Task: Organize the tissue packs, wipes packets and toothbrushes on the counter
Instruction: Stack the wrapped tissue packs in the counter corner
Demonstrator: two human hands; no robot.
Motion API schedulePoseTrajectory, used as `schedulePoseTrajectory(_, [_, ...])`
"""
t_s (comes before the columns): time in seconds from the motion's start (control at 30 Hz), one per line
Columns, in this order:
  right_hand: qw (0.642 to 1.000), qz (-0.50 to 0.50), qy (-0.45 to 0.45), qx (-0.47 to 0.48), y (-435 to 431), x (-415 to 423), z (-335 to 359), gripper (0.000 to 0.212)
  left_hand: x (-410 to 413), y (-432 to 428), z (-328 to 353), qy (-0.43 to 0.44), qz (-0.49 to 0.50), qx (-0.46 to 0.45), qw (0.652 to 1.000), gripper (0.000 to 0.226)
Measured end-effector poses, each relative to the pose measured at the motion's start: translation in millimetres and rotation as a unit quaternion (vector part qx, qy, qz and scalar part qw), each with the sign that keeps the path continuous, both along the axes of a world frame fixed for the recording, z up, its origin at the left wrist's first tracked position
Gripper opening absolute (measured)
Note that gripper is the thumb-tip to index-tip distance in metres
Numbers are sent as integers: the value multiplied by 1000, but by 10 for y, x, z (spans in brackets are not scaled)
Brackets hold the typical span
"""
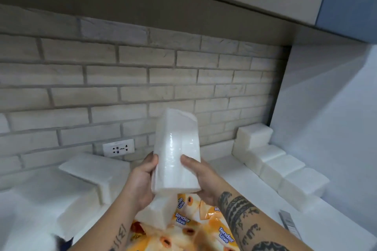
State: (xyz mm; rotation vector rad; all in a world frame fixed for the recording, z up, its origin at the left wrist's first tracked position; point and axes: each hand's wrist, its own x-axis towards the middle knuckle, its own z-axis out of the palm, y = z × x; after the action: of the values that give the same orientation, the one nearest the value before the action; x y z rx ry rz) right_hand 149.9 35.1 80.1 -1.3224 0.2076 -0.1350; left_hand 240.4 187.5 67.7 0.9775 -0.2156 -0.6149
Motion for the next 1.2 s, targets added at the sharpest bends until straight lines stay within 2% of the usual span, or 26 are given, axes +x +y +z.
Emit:
schedulePoseTrajectory(0.1, [998,-50,-18,-18,-163,-234,-26,67,-53,-200,10,-40,-56,37,997,50])
schedulePoseTrajectory(0.27, [991,-80,-58,-94,-322,-514,-108,65,-277,-466,52,-154,-119,103,976,68])
schedulePoseTrajectory(0.37, [986,-91,-66,-124,-363,-678,-115,64,-378,-646,-27,-148,-113,81,979,73])
schedulePoseTrajectory(0.47, [985,-120,-37,-122,-522,-838,-100,49,-431,-829,-86,-142,-120,60,981,74])
schedulePoseTrajectory(0.5, [982,-149,-15,-117,-594,-890,-67,51,-441,-895,-106,-162,-126,62,977,80])
schedulePoseTrajectory(0.6, [970,-232,35,-63,-989,-966,-68,80,-471,-1108,-117,-246,-118,91,958,95])
schedulePoseTrajectory(0.7, [964,-239,111,31,-1393,-1110,47,92,-530,-1385,-76,-352,-117,119,921,102])
schedulePoseTrajectory(0.8, [971,-151,172,76,-1703,-1212,160,116,-578,-1680,-22,-410,-149,141,889,108])
schedulePoseTrajectory(0.87, [972,-106,177,109,-1876,-1255,222,122,-541,-1910,-32,-466,-174,150,854,111])
schedulePoseTrajectory(0.93, [969,-113,171,135,-2039,-1312,239,103,-468,-2155,-91,-562,-179,172,789,114])
schedulePoseTrajectory(1.0, [969,-146,126,158,-2189,-1331,202,68,-403,-2344,-141,-638,-162,210,723,113])
schedulePoseTrajectory(1.07, [969,-151,77,178,-2402,-1329,116,48,-403,-2541,-155,-653,-161,243,699,113])
schedulePoseTrajectory(1.1, [967,-142,63,201,-2527,-1322,57,41,-406,-2635,-171,-636,-165,257,709,112])
schedulePoseTrajectory(1.13, [965,-153,54,209,-2671,-1317,1,37,-429,-2732,-185,-598,-170,264,737,108])
schedulePoseTrajectory(1.2, [955,-200,31,216,-2908,-1280,-99,36,-486,-2910,-213,-467,-165,251,832,78])
